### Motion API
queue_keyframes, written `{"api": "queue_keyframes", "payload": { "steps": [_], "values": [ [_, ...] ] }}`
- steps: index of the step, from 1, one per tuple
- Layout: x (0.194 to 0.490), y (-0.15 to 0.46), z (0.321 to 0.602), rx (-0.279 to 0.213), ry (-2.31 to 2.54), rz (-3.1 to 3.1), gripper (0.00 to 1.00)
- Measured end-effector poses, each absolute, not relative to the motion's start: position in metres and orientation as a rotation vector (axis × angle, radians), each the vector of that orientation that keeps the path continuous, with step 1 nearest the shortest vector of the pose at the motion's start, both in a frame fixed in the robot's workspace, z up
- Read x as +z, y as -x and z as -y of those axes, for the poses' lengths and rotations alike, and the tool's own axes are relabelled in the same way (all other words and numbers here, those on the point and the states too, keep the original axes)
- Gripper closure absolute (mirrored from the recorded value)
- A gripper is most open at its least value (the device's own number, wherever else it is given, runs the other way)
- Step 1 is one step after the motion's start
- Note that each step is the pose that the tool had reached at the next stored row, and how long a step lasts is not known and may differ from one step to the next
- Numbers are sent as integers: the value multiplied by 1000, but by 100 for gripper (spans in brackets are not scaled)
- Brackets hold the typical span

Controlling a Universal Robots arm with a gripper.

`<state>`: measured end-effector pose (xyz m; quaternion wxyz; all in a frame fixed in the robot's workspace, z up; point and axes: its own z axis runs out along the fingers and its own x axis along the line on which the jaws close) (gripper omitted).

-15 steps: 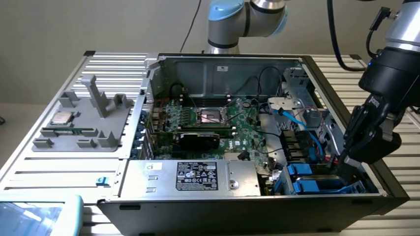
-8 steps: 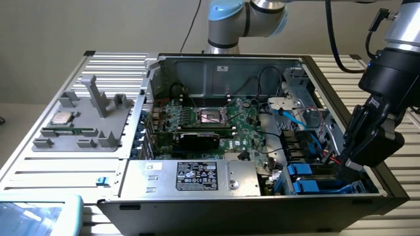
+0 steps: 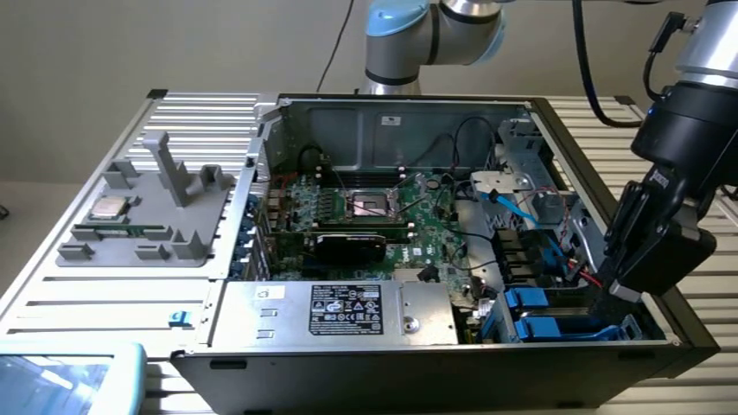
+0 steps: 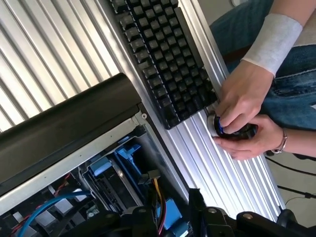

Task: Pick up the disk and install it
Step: 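Insert the disk into the insertion slot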

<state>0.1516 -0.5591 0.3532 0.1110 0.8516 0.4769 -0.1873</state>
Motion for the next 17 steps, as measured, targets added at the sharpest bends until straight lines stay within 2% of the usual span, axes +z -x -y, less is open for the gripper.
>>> {"api": "queue_keyframes", "payload": {
  "steps": [10,14,17],
  "values": [
    [357,-152,558,-631,-2383,-1308,62],
    [360,-152,556,-622,-2388,-1310,62],
    [360,-152,555,-586,-2427,-1337,62]
  ]
}}
